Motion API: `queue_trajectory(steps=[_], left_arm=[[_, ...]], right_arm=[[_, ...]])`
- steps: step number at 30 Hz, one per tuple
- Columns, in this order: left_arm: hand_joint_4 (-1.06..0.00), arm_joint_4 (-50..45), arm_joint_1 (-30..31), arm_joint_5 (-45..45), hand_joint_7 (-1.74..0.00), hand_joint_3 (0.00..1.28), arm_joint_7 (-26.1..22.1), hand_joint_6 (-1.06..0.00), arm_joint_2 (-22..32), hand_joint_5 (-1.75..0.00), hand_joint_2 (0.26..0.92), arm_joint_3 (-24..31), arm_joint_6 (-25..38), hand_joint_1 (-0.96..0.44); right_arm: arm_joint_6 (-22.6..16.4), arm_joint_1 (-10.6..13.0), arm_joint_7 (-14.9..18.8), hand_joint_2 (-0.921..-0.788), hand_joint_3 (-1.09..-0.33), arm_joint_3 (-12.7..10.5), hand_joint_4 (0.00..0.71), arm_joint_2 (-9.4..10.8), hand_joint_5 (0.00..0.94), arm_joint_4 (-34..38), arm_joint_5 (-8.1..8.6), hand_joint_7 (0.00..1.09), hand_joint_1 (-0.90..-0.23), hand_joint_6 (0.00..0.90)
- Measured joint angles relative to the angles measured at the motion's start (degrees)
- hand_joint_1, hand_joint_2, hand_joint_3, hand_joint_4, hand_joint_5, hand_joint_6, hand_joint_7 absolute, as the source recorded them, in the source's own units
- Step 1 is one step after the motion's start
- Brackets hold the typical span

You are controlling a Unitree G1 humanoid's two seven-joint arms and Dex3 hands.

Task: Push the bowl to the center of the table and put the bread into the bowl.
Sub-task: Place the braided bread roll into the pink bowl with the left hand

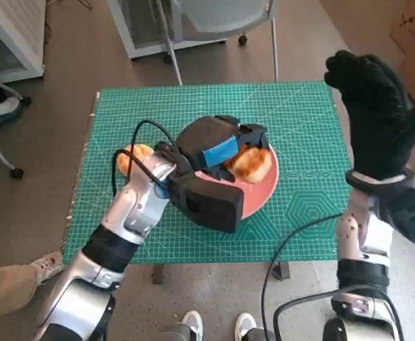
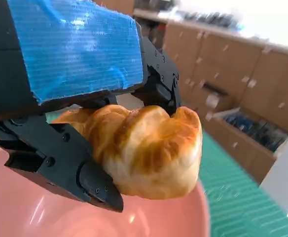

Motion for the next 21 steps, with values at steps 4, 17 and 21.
queue_trajectory(steps=[4, 17, 21], left_arm=[[-0.18, 0.0, 0.0, 0.0, -0.28, 0.04, -3.0, -0.28, -0.1, -0.17, 0.840, -0.2, 3.6, -0.13], [-0.04, -4.0, 0.2, -0.1, -0.06, 0.01, -5.9, -0.24, 0.8, 0.00, 0.834, -0.2, 6.3, -0.41], [-0.03, -4.9, 0.6, -0.2, -0.05, 0.01, -5.6, -0.23, 1.6, 0.00, 0.844, -0.1, 5.7, -0.48]], right_arm=[[0.0, 0.4, 0.0, -0.921, -0.584, -0.1, 0.390, 0.0, 0.000, -0.4, -0.04, 0.00, -0.537, 0.420], [0.0, 0.5, -0.7, -0.921, -0.586, -0.1, 0.387, 0.1, 0.000, -0.9, -0.52, 0.00, -0.536, 0.421], [0.2, 0.6, -0.9, -0.921, -0.585, 0.0, 0.387, 0.2, 0.000, -1.0, -0.53, 0.00, -0.534, 0.421]])
